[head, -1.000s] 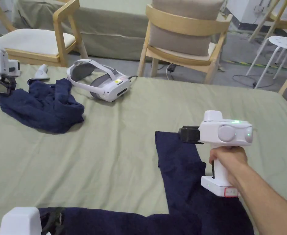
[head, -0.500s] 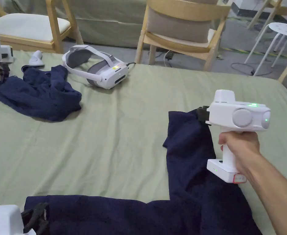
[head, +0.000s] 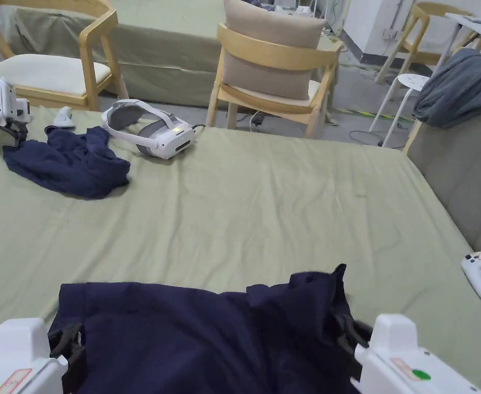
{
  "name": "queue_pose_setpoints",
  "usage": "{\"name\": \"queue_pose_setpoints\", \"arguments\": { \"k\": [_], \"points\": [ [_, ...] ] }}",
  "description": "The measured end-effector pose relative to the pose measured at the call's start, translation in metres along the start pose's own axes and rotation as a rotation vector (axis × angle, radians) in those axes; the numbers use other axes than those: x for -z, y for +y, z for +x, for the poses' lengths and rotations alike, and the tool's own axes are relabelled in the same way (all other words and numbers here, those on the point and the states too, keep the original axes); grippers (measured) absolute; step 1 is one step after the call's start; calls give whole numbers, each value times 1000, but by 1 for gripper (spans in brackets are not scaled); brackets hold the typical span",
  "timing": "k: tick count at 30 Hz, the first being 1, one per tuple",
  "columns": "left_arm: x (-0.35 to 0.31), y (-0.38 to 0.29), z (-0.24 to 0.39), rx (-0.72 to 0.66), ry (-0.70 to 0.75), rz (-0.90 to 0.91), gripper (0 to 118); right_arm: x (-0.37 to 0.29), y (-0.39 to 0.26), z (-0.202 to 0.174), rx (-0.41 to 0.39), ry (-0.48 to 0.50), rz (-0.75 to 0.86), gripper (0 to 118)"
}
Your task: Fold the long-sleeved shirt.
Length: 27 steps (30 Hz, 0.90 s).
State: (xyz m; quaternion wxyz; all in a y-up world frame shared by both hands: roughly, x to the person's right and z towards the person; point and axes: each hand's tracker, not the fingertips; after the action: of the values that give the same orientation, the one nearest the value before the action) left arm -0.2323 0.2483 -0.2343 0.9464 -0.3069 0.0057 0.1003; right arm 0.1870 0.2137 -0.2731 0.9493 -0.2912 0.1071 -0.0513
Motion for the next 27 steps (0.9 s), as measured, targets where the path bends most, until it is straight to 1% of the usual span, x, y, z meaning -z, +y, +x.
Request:
{"name": "queue_pose_setpoints", "arguments": {
  "k": [1, 2, 3, 5, 6, 8, 10, 11, 13, 14, 15, 16, 17, 18, 19, 20, 23, 24, 25, 27],
  "points": [
    [-4, -3, -1, -3, 3, -1, 4, -7, -12, -3, -1, 27, -27, 3],
    [-9, -5, -1, -5, 3, -6, 4, -16, -27, -7, -6, 15, -33, 3],
    [-14, -8, -3, -8, 3, -7, 4, -24, -42, -12, 12, -1, -63, 3],
    [-20, -11, -5, -9, 16, -10, 4, -36, -66, -17, 19, 31, -103, 3],
    [-23, -12, -7, -9, 17, -12, 4, -38, -79, -21, 4, 0, -142, 3],
    [-24, -14, -10, -14, 29, -20, 4, -39, -93, -22, -12, 29, -169, 3],
    [-22, -15, -11, -8, 33, -32, 4, -30, -103, -22, -16, 17, -241, 3],
    [-21, -16, -11, -3, 37, -38, 4, -27, -107, -21, -18, 34, -243, 3],
    [-19, -20, -10, 1, 39, -46, 4, -25, -109, -24, -27, 16, -231, 4],
    [-17, -21, -11, 1, 37, -53, 4, -24, -108, -24, -42, 20, -224, 13],
    [-16, -22, -10, 5, 35, -57, 4, -23, -107, -24, -43, 16, -221, 35],
    [-14, -23, -9, 6, 39, -61, 4, -22, -102, -25, -55, 1, -248, 69],
    [-13, -24, -8, 8, 39, -65, 4, -22, -100, -25, -51, -4, -245, 109],
    [-13, -23, -6, 8, 37, -69, 4, -28, -95, -27, -56, -11, -211, 118],
    [-14, -22, -5, 8, 34, -67, 4, -40, -85, -25, -76, 6, -120, 118],
    [-16, -21, -3, 10, 32, -65, 4, -47, -77, -27, -75, -19, -83, 118],
    [-17, -16, 1, 30, 32, -44, 4, -71, -50, -35, -108, -103, 55, 118],
    [-17, -13, 3, 31, 28, -37, 4, -80, -42, -33, -113, -127, 85, 114],
    [-18, -12, 5, 31, 23, -28, 4, -85, -38, -33, -110, -133, 115, 101],
    [-18, -8, 11, 44, 21, -6, 4, -88, -34, -31, -116, -128, 173, 15]
  ]
}}
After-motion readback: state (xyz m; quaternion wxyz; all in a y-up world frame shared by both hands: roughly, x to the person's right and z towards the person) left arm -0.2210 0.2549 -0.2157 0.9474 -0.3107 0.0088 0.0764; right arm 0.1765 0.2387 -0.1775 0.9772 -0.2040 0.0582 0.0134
